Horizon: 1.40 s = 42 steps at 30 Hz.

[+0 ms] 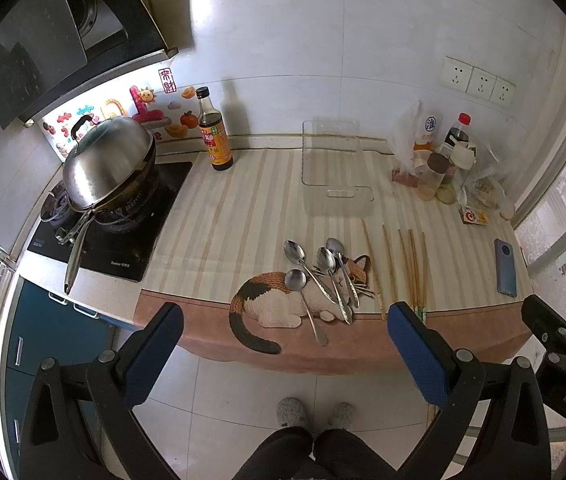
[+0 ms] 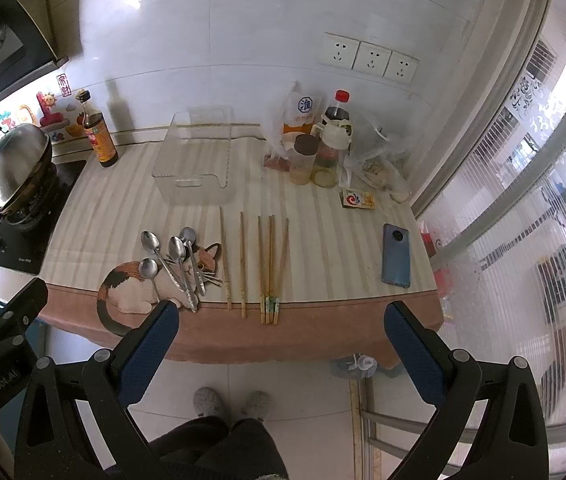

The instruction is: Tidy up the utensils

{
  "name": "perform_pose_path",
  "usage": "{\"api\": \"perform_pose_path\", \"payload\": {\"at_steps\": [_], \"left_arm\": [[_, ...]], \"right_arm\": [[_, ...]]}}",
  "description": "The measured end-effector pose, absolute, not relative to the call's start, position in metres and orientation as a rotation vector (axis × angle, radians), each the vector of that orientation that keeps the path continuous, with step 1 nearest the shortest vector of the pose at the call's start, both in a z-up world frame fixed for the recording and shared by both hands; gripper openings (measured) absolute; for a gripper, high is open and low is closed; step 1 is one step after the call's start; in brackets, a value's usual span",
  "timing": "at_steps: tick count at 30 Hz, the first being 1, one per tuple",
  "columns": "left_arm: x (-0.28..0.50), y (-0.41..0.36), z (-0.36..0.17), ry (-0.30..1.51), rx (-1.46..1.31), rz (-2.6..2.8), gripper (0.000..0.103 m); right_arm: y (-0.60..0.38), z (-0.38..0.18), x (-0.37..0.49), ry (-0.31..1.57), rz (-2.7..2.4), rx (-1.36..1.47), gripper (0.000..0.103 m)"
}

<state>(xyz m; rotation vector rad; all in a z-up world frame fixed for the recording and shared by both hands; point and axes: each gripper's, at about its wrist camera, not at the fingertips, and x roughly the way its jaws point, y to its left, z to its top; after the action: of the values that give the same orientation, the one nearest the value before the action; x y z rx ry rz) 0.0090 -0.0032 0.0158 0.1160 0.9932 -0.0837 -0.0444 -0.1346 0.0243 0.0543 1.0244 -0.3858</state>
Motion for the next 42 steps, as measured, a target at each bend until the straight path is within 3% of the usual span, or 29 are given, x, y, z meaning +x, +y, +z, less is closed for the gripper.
{"api": "perform_pose_path", "payload": {"at_steps": [42], "left_arm": [[0.008, -0.002, 0.005, 0.978, 0.102, -0.111, 0.103]], "right_arm": [[-0.132, 0.025, -0.054, 1.018, -0.391, 0.062, 0.103]]}}
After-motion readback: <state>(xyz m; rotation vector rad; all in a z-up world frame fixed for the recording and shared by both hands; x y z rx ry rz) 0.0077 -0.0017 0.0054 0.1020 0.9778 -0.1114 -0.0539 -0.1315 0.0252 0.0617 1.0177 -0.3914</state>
